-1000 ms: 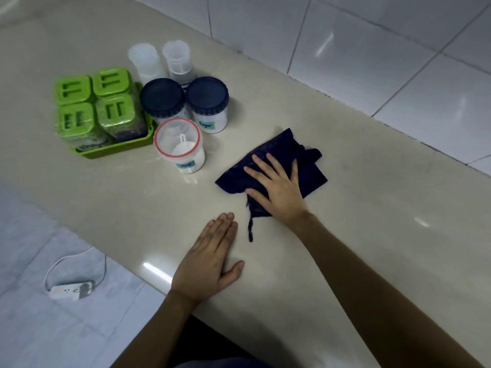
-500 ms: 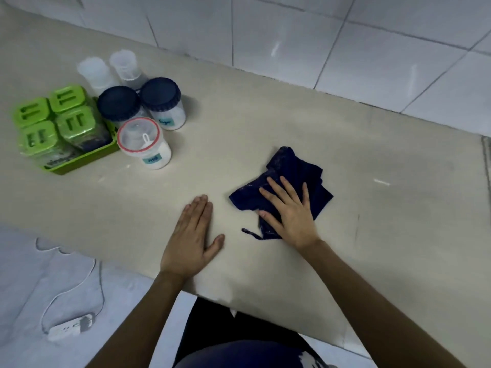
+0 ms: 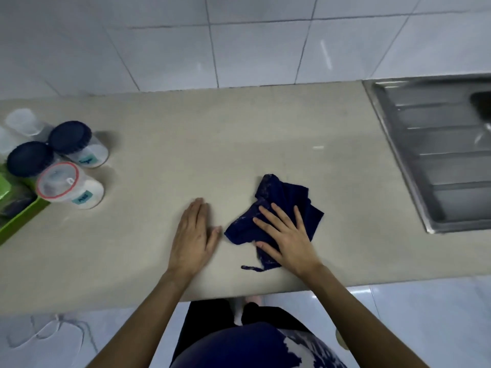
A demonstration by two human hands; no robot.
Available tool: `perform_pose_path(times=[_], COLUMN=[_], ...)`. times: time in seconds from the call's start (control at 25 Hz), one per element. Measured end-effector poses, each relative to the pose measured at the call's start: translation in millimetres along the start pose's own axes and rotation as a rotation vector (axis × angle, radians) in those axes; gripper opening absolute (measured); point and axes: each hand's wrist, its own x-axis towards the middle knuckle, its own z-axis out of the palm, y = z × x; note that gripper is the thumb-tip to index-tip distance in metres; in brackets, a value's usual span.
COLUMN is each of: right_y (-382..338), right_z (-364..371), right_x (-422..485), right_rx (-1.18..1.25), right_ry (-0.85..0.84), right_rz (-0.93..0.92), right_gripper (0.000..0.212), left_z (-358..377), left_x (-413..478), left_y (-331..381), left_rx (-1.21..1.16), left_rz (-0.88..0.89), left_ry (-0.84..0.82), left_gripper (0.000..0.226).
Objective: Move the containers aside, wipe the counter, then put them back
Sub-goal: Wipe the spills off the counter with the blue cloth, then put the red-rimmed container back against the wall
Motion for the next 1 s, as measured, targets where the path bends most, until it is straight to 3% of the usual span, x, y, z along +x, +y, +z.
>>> perform_pose_path(times=[0.2,0.36,0.52,0.72,0.84,1.0], right_y=[28.3,57.4,69.1,59.7,16.2,-70.1], right_z=[-8.3,-15.9,-20.1,-28.0,-22.4,8.2], right_x=[-50.0,-84.7,-91.3,-78.0,-27.7,46.2], right_rx=[-0.017,-0.064,-0.100,-0.180,-0.113,0.023], right_ry=[0.094,0.119,0.056,0.104,0.123,-0.007], right_rz=[0.363,0.678,0.780,0.662,0.360,-0.046], right_gripper=[0.058,0.063,0.071,0.068,0.063,0.060], left_z=[17.6,24.8,27.0,15.6,1.2,-23.8], left_x=[6.9,9.6,7.7,2.1,-13.9,-43.2], left_y=[39.7,47.1,42.5,14.9,-21.1,-80.6], left_rx=[0.030,0.045,0.033,-0.051,-0.073,-0.059], left_rz=[0.187,0.239,0.252,0.196,0.078,-0.105], left_ry=[-0.071,-0.076,-0.067,0.006,0.076,0.115], left_gripper=[0.062,0.063,0.060,0.053,0.051,0.049])
